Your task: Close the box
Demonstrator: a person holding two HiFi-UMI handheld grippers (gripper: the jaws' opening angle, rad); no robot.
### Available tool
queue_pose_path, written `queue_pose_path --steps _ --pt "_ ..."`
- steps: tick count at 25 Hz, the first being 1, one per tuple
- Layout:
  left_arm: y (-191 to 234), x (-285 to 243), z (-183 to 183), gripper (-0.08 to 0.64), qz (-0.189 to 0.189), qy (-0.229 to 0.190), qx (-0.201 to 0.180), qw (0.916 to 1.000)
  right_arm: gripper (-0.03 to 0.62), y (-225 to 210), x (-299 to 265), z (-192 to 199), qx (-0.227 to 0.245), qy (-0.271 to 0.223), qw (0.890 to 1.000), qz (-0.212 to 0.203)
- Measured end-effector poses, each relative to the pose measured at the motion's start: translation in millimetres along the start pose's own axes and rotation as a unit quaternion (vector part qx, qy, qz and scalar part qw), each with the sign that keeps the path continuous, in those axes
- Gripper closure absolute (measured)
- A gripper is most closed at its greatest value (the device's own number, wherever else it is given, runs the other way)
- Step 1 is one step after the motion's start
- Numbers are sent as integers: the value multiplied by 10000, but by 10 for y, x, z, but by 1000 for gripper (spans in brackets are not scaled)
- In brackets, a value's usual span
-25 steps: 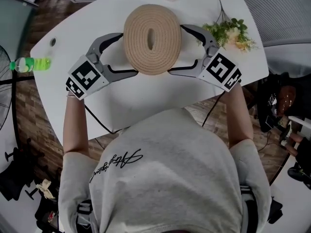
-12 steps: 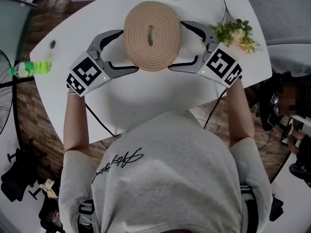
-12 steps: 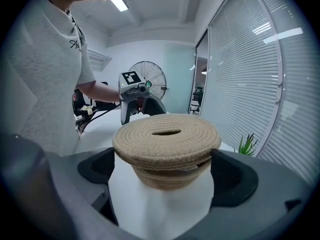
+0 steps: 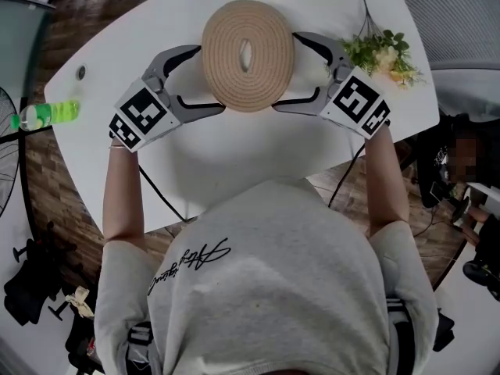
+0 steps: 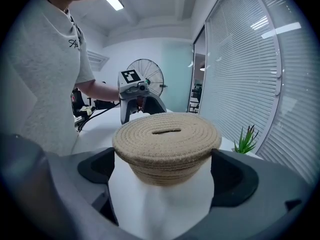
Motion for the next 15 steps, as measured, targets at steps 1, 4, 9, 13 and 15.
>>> queue_pose_path --steps 1,4,9,13,15 --pt "1 -7 1 51 2 -8 3 10000 0 -5 -3 15 -18 11 10000 -10" --pt "5 -23 -5 49 4 -13 -5 10000 0 -19 -7 48 -65 43 10000 -27" --pt "16 -29 4 49 41 0 -34 10000 0 -20 -44 105 -155 89 9998 -29" --pt "10 -15 -1 50 15 20 -73 10000 0 -13 -55 112 -177 61 9998 -29" --pt "6 -3 -10 50 -13 23 -98 9999 0 -12 -48 92 -143 40 9999 -17"
Point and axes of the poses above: the fingertips, and each gripper's own axes: x backward along the fingers, y to its left, z out of its underside, the point moved 7 cm from there along x, backward along the fingers, and after that the axes turned 5 degrees about -y, right-handed, at the moved point
